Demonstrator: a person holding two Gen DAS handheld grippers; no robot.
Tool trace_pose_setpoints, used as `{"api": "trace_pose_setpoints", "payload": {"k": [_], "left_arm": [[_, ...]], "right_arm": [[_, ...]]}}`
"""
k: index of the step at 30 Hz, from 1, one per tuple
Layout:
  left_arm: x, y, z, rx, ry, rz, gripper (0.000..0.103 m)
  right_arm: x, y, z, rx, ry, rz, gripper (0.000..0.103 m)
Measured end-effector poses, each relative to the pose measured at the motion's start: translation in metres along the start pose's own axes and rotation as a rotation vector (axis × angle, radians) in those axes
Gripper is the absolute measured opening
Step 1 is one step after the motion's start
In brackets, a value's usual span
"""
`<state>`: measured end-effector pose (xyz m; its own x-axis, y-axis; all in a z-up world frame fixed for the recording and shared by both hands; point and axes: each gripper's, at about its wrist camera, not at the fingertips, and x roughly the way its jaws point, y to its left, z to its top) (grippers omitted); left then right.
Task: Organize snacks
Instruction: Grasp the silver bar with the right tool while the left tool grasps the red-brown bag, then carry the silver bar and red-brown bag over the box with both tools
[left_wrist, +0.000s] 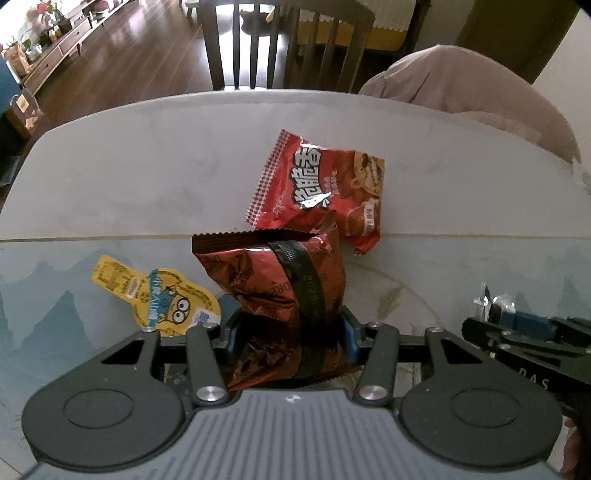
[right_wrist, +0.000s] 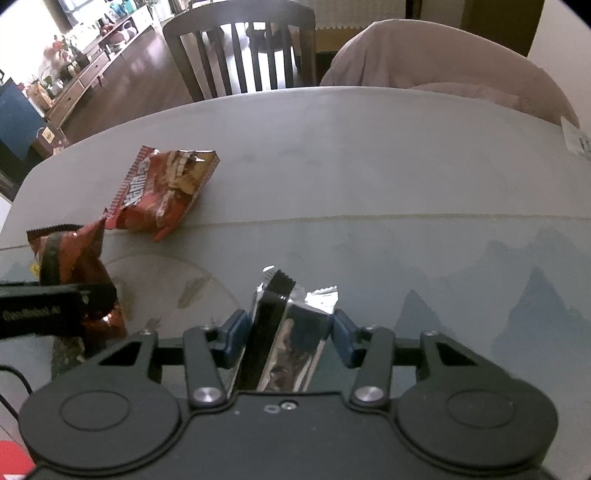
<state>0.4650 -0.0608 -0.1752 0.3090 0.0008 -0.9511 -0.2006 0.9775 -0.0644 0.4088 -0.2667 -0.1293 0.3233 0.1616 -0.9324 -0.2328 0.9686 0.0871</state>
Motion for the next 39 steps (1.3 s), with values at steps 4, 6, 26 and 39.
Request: {"api": "trace_pose_setpoints", "payload": {"k": [4, 6, 26, 39], "left_arm": [[-0.022, 0.003, -0.002, 0.006, -0.014, -0.015, 0.049], [-0.032, 0.004, -0.006, 0.019, -0.030, -0.019, 0.049], [-0.182, 0.032, -0.054, 0.046, -0.203, -0.130, 0.049], [-0.249, 0.062, -0.124, 0.126, -0.168, -0.123, 0.049]], "right_arm": [[-0.017, 0.001, -0.007, 0.003, -0.016, 0.009, 0.045], [-0.026, 0.003, -0.013, 0.002, -0.028, 0.022, 0.044], [-0.161, 0.033, -0.074, -0.050, -0.213, 0.050, 0.042], [-0.238, 0.092, -0.118, -0.156, -0.240, 0.104, 0.042]]}}
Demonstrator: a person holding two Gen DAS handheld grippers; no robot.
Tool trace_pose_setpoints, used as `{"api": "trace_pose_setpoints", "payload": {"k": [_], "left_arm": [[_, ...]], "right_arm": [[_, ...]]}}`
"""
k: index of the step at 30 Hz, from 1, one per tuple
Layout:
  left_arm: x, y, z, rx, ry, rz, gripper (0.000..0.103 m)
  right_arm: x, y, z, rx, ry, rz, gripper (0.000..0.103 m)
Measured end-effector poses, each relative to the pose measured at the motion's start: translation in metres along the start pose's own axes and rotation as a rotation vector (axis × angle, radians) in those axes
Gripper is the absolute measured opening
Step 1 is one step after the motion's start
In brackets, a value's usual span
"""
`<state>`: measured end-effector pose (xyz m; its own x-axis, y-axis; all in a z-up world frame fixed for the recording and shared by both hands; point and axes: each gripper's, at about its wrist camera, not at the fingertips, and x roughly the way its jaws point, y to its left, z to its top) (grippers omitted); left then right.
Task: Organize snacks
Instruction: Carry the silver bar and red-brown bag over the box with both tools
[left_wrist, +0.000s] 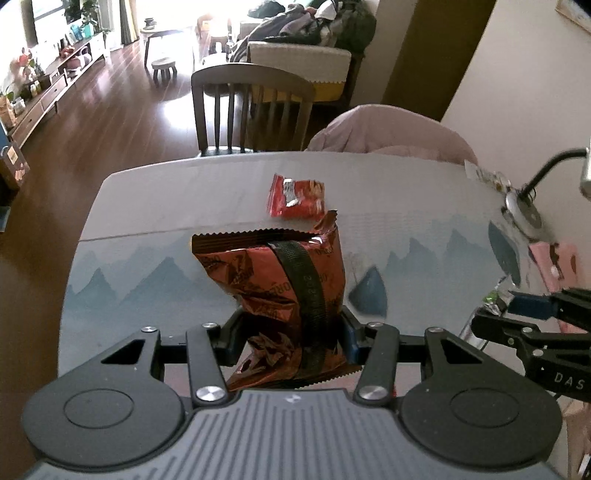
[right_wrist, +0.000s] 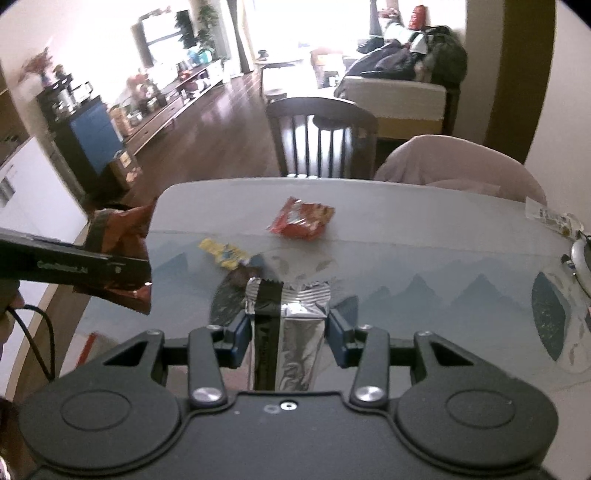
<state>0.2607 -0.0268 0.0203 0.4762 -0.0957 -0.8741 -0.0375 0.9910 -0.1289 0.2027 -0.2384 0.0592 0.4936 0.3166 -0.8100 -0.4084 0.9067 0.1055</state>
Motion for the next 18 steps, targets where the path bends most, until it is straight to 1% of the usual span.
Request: {"api": "trace_pose_setpoints", "payload": {"k": [5, 10, 18], "left_arm": [[-0.022, 0.011, -0.028, 0.027, 0.028, 0.001, 0.049], [-0.033, 0.023, -0.057, 0.046, 0.066, -0.002, 0.049], [-0.029, 0.044, -0.098, 0.027, 0.152, 0.005, 0.049]], "right_arm": [[-0.004, 0.032, -0.011, -0.060, 0.048, 0.052, 0.042], [-0.004, 0.065, -0.025, -0.111, 0.082, 0.086, 0.042], [0.010, 0.100, -0.053, -0.163, 0.149, 0.118, 0.042]]}}
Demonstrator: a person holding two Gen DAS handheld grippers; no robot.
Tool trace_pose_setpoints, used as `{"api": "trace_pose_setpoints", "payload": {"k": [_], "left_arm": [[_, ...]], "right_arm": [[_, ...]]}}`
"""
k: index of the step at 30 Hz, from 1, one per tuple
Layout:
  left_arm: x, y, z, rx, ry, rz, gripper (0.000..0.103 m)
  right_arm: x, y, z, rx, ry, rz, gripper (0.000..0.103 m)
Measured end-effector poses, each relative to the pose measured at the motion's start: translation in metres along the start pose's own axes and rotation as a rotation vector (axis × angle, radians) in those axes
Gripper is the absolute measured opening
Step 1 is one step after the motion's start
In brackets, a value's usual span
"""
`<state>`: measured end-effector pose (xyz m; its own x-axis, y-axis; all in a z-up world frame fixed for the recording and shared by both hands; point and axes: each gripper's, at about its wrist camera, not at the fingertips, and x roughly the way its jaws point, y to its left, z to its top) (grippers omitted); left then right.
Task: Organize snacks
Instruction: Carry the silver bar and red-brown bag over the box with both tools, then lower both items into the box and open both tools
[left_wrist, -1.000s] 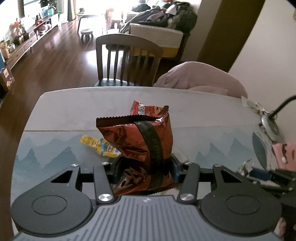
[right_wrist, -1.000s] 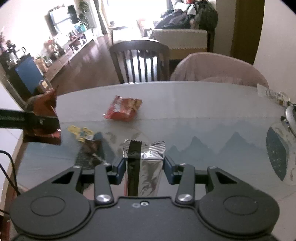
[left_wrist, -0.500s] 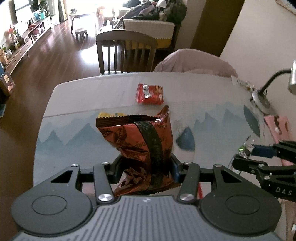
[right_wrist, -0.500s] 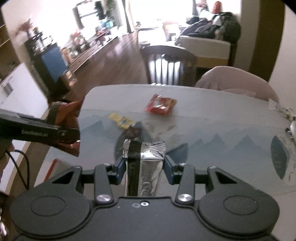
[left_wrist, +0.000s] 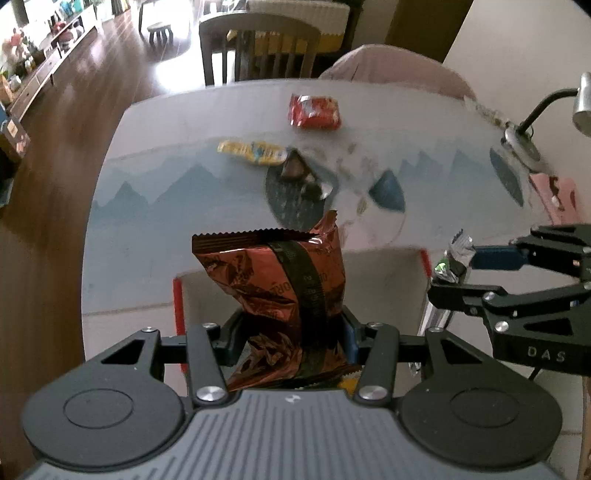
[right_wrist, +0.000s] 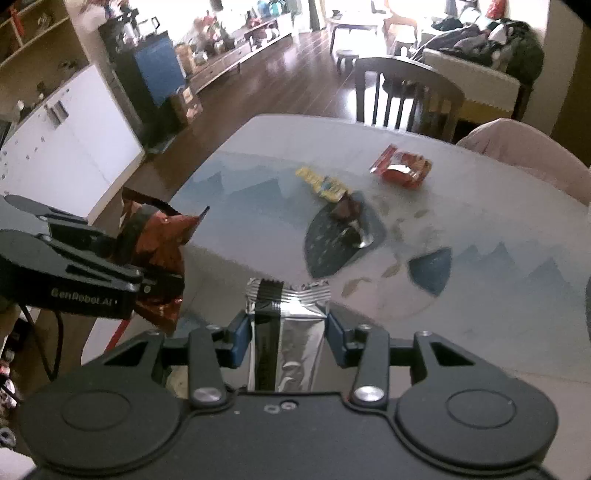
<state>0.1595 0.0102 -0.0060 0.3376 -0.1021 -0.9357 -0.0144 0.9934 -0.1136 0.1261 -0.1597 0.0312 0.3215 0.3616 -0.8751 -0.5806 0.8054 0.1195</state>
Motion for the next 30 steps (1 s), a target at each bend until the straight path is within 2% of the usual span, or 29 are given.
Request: {"api": "trace_pose_setpoints", "payload": {"k": [11, 15, 22, 30], "left_arm": [[0.041, 0.020, -0.042, -0.051, 0.113, -0.010, 0.049], [0.058, 0.024, -0.051, -0.056, 0.139, 0.016, 0.049], [0.086, 0.029, -0.055, -0.065, 0.211, 0.034, 0.049], [0.090, 0.027, -0.046, -0.074, 0.232, 0.048, 0.049]], "right_arm": [[0.057, 0.027, -0.022, -0.043, 0.146, 0.004, 0.042], [0.078, 0.035, -0.027, -0.063, 0.199, 0.002, 0.042], [0.113, 0.046, -0.025, -0.090, 0.274, 0.003, 0.042], [0.139, 0.046, -0.026, -0.084, 0.310, 0.011, 0.042]]}}
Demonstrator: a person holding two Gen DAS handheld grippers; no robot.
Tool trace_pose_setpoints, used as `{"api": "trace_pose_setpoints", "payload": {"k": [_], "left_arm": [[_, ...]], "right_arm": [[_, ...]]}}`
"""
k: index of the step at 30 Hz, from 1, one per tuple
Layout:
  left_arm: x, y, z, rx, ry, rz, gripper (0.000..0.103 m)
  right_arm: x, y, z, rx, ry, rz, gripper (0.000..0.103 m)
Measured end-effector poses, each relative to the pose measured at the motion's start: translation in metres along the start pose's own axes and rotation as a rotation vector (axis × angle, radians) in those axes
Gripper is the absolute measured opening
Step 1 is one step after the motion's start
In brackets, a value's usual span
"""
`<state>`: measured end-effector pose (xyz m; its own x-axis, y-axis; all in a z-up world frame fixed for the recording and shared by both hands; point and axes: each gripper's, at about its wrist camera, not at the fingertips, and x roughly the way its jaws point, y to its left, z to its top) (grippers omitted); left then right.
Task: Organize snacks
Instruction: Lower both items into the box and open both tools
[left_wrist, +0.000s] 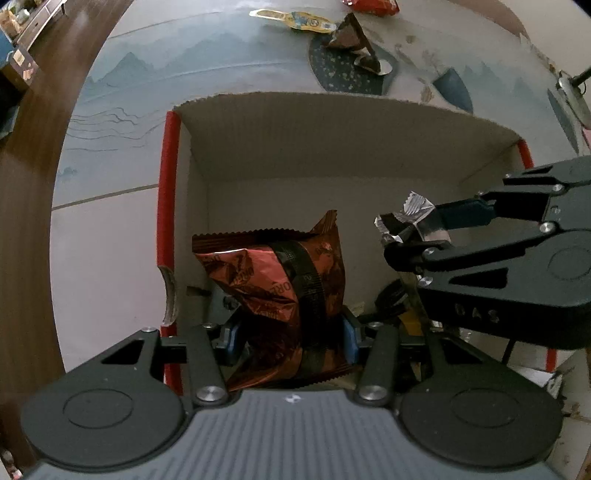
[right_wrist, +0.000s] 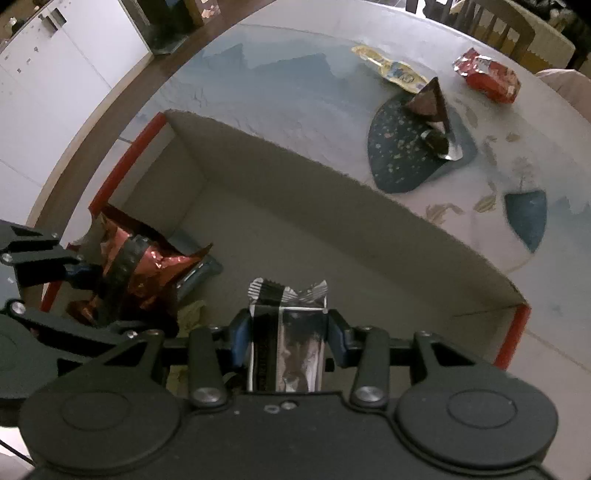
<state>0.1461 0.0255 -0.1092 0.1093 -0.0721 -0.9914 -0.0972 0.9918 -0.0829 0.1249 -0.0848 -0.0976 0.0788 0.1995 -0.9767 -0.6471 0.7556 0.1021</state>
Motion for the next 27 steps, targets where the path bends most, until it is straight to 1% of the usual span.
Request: {"api": "trace_pose_setpoints", "payload": {"k": [3, 9, 16, 19, 22, 24, 27], "left_arm": [[0.001, -0.004, 0.000, 0.026, -0.014, 0.012, 0.049], [0.005, -0.005, -0.003, 0.022, -0.019, 0.020, 0.050], [0.006, -0.002, -0.006, 0.002, -0.016, -0.002, 0.050], [0.005, 0.000, -0.007, -0.004, -0.020, -0.009, 0.051], [0.003, 0.000, -0.008, -0.007, -0.025, -0.020, 0.053], [-0.001, 0.000, -0.010, -0.003, -0.038, -0.021, 0.056], [-0.008, -0.002, -0.015, 0.008, -0.061, -0.028, 0.058]], "right_arm": [[0.004, -0.001, 0.000, 0.003, 0.004, 0.005, 0.042], [0.007, 0.000, -0.002, 0.020, -0.003, 0.008, 0.042], [0.000, -0.006, -0.008, 0.064, -0.022, 0.022, 0.042], [-0.005, -0.009, -0.011, 0.077, -0.036, 0.047, 0.043], [-0.008, -0.009, -0.014, 0.080, -0.041, 0.053, 0.043], [-0.011, -0.010, -0.016, 0.091, -0.048, 0.056, 0.043], [-0.020, -0.011, -0.018, 0.097, -0.069, 0.063, 0.044]]}}
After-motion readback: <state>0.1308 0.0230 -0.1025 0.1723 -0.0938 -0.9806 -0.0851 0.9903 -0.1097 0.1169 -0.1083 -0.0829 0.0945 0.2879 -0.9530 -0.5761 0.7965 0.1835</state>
